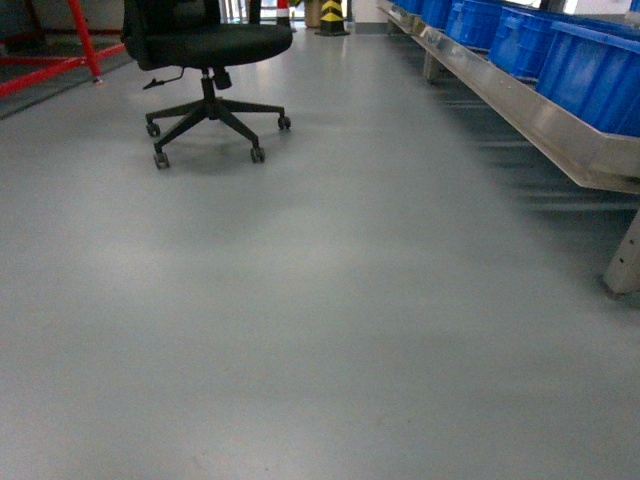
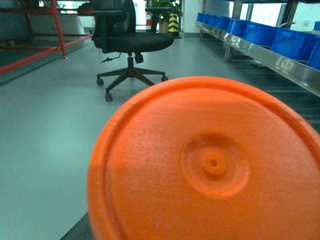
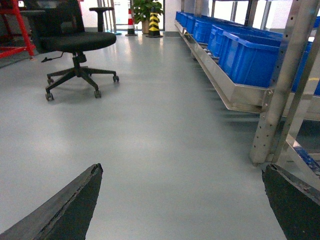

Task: Pick capacitor and pack into box

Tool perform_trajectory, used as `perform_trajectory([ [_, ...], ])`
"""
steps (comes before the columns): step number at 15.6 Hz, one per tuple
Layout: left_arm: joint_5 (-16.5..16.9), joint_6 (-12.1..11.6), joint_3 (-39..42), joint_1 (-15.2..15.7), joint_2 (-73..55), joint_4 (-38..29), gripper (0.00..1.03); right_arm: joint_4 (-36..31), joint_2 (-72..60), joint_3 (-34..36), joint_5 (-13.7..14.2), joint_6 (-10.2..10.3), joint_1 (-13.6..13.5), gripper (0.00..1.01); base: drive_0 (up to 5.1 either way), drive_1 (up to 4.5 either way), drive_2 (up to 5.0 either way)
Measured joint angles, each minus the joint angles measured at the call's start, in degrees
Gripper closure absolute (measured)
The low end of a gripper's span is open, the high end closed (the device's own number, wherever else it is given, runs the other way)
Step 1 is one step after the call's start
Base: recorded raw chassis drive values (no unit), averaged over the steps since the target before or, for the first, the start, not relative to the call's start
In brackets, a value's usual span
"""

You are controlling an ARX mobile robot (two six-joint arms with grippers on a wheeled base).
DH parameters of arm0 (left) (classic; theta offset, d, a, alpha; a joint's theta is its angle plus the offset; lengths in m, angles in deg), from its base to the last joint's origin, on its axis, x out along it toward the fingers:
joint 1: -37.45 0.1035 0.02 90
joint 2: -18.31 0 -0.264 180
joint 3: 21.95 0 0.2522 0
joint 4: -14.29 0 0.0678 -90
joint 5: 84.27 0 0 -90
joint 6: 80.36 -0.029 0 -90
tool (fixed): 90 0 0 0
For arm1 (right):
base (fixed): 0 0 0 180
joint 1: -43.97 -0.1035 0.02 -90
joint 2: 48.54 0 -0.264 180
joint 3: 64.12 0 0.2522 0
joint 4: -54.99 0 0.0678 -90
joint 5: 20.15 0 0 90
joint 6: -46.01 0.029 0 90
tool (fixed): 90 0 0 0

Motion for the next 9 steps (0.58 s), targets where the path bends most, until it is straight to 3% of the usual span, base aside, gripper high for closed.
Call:
perform_trajectory([
  [9, 0.0, 0.0, 0.0, 0.0, 0.0, -0.1, 0.59, 0.0, 0.0, 0.0, 0.0, 0.0, 0.0, 0.03, -4.9, 2.49, 2.5],
])
